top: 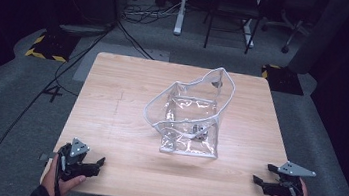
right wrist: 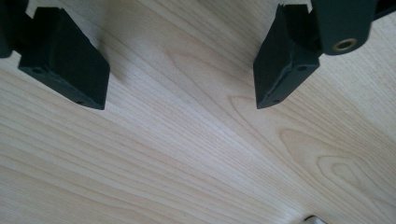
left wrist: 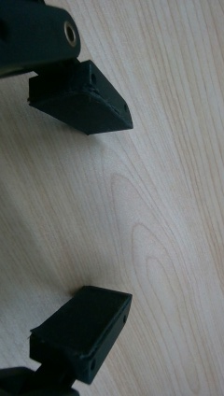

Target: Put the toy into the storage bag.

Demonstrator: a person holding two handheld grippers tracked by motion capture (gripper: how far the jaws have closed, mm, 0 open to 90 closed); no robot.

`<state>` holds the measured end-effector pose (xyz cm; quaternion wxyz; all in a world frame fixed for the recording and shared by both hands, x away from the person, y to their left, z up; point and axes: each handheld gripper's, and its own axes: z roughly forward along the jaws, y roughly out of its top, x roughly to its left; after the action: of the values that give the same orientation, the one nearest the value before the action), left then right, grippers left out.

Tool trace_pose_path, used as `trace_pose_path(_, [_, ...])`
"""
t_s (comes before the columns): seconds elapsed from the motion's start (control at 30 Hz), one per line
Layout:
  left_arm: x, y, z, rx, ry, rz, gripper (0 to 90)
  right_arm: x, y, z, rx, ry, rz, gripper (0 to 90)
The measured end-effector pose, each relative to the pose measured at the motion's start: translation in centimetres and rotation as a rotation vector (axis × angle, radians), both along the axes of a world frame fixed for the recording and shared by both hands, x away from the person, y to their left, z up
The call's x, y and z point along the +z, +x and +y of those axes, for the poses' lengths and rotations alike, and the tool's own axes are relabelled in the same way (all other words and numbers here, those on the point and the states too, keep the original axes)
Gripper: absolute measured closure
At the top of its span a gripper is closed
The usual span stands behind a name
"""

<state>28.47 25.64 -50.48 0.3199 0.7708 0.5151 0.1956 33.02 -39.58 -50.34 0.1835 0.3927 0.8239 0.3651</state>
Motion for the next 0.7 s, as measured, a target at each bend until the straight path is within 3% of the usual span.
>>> trace_pose_path(0.7, [-0.06, -0.04, 0.06, -0.005, -0.004, -0.003, 14.6, 0.00, 0.00, 0.02, -0.005, 0.000, 0.001, 18.2])
